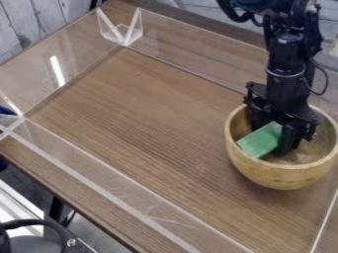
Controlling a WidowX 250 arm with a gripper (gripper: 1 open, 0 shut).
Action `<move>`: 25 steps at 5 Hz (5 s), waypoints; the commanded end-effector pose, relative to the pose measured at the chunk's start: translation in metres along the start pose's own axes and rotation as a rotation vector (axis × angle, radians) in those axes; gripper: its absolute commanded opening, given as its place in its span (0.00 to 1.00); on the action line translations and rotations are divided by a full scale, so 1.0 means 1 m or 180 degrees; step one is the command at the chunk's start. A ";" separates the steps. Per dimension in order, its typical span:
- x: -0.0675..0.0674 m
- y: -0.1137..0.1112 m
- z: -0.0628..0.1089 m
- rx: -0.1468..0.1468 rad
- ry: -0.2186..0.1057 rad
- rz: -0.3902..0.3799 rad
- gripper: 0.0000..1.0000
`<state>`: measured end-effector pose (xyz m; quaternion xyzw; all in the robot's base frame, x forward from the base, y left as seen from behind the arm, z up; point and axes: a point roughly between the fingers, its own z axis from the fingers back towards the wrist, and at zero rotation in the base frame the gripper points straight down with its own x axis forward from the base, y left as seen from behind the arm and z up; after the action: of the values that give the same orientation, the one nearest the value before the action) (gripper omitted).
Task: Remove the green block from inside the brown bowl and put it on the table
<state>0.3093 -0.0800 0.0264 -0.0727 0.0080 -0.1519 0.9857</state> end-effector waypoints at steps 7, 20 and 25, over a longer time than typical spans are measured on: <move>-0.001 -0.001 -0.007 0.0093 -0.0106 0.0236 0.00; -0.011 0.095 0.062 0.0197 -0.0277 0.0654 0.00; -0.038 0.052 0.054 0.0145 -0.0218 -0.0020 0.00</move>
<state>0.2834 -0.0114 0.0528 -0.0614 0.0055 -0.1481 0.9871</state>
